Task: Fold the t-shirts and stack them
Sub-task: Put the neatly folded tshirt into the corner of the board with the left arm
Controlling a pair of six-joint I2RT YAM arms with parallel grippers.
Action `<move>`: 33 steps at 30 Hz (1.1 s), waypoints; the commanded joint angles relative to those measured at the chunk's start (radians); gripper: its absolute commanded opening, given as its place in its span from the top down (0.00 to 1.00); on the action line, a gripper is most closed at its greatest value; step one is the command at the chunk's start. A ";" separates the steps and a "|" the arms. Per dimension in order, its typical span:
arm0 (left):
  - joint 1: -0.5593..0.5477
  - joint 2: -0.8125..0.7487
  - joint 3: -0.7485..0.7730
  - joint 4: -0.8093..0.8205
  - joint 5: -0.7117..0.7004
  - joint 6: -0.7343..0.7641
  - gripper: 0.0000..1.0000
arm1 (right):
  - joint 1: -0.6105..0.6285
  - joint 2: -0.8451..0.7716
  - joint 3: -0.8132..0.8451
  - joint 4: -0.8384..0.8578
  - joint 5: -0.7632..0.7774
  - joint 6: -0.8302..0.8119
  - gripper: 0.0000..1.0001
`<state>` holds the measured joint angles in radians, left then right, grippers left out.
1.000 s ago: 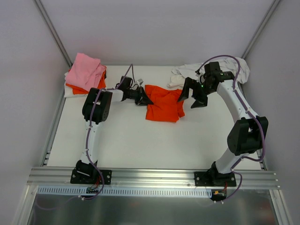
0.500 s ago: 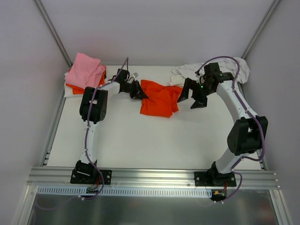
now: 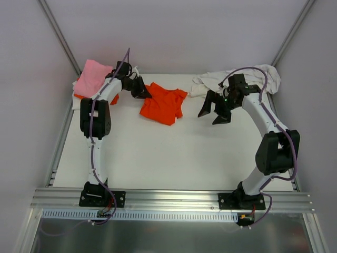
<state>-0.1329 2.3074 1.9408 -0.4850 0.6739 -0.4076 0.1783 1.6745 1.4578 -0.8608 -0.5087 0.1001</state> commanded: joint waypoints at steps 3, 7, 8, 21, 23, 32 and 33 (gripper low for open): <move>0.042 -0.080 0.076 -0.159 -0.051 0.085 1.00 | 0.004 -0.058 -0.020 0.054 -0.039 0.020 0.01; 0.056 -0.060 0.154 -0.268 -0.077 0.128 1.00 | 0.004 -0.059 -0.036 0.075 -0.050 0.026 0.01; 0.061 -0.057 0.168 -0.282 -0.076 0.128 1.00 | 0.004 -0.061 -0.039 0.080 -0.054 0.026 0.00; 0.095 -0.003 0.276 -0.441 -0.040 0.101 1.00 | 0.004 -0.068 -0.059 0.101 -0.068 0.018 0.00; 0.098 0.006 0.244 -0.451 -0.002 0.089 1.00 | 0.003 -0.064 -0.056 0.101 -0.068 0.018 0.00; 0.098 -0.085 -0.055 -0.305 0.111 0.012 1.00 | 0.003 -0.058 -0.045 0.094 -0.074 0.013 0.00; 0.096 -0.091 -0.066 -0.306 0.118 0.015 1.00 | 0.003 -0.056 -0.043 0.094 -0.076 0.015 0.01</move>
<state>-0.0383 2.3001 1.9057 -0.8139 0.7166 -0.3614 0.1795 1.6558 1.4014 -0.7708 -0.5632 0.1181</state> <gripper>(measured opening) 0.055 0.993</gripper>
